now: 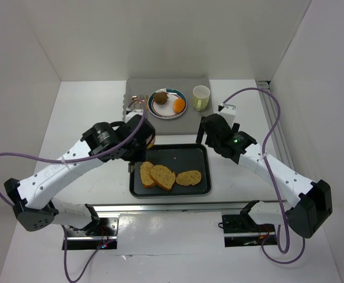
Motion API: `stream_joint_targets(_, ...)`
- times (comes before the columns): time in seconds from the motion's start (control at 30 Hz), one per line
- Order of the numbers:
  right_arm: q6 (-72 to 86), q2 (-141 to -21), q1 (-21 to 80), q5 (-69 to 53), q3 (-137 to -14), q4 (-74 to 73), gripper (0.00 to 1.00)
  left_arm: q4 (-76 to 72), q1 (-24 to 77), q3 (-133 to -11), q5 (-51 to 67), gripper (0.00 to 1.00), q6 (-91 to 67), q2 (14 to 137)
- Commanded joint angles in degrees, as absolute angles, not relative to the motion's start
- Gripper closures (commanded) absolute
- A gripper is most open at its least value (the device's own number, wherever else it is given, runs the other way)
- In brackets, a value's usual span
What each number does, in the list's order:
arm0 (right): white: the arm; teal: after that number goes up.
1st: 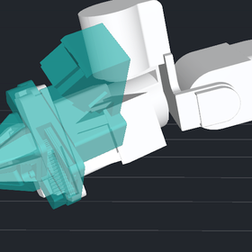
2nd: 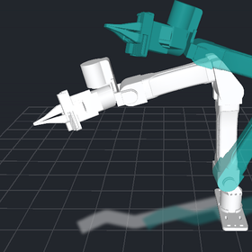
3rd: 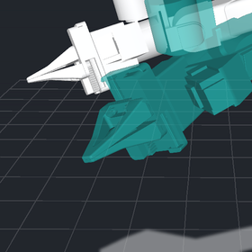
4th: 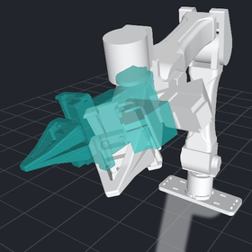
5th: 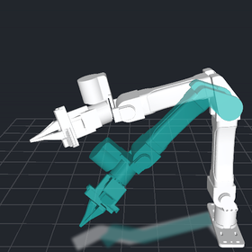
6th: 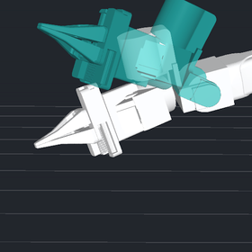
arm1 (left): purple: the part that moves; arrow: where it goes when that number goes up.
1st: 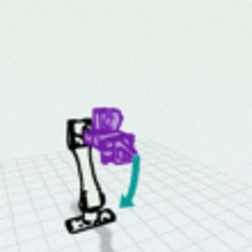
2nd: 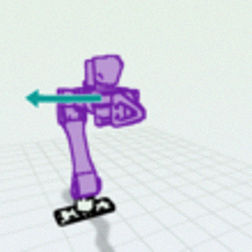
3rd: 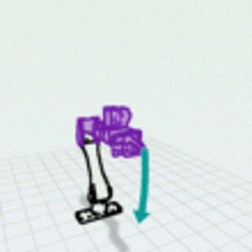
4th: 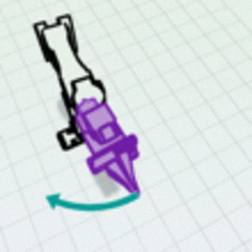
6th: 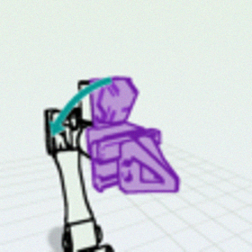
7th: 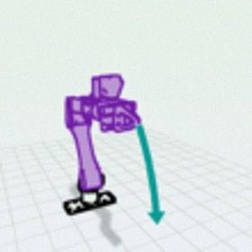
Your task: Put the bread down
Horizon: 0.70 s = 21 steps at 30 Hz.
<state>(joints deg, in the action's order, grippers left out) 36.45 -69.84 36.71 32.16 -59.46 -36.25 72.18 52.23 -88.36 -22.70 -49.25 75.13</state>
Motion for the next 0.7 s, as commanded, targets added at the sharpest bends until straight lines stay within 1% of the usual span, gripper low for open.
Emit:
stream_joint_targets(0.0, 36.0, -69.6, 36.3, 33.1, -59.9, -34.2, 0.00, 62.5, 50.8, -93.5, -30.7, 1.00, -44.8, 78.1)
stream_joint_targets(0.13, 36.0, -69.1, 36.3, 33.7, -59.9, -34.7, 0.00, 51.2, 45.8, -96.4, -28.4, 1.00, -37.9, 83.1)
stream_joint_targets(0.23, 36.0, -69.1, 36.3, 34.8, -59.9, -35.3, 0.00, 47.6, 41.3, -100.7, -25.7, 1.00, -35.7, 89.4)
stream_joint_targets(0.3, 36.0, -69.1, 36.3, 34.8, -59.9, -35.3, 0.00, 44.8, 40.4, -101.9, -25.7, 1.00, -33.4, 93.5)
stream_joint_targets(0.4, 36.0, -69.1, 36.3, 34.8, -59.9, -35.3, 0.00, 42.6, 38.7, -104.4, -21.8, 1.00, -32.8, 97.9)
stream_joint_targets(0.43, 36.0, -69.1, 36.3, 34.8, -59.9, -35.3, 0.00, 42.6, 38.0, -106.6, -21.2, 1.00, -32.3, 101.0)
stream_joint_targets(0.53, 36.0, -69.7, 36.3, 34.8, -59.9, -35.3, 0.00, 42.6, 37.4, -109.9, -20.0, 1.00, -32.3, 104.6)
stream_joint_targets(0.67, 36.0, -70.3, 36.3, 34.8, -59.4, -35.3, 0.00, 42.6, 37.4, -111.4, -18.6, 1.00, -32.3, 108.7)
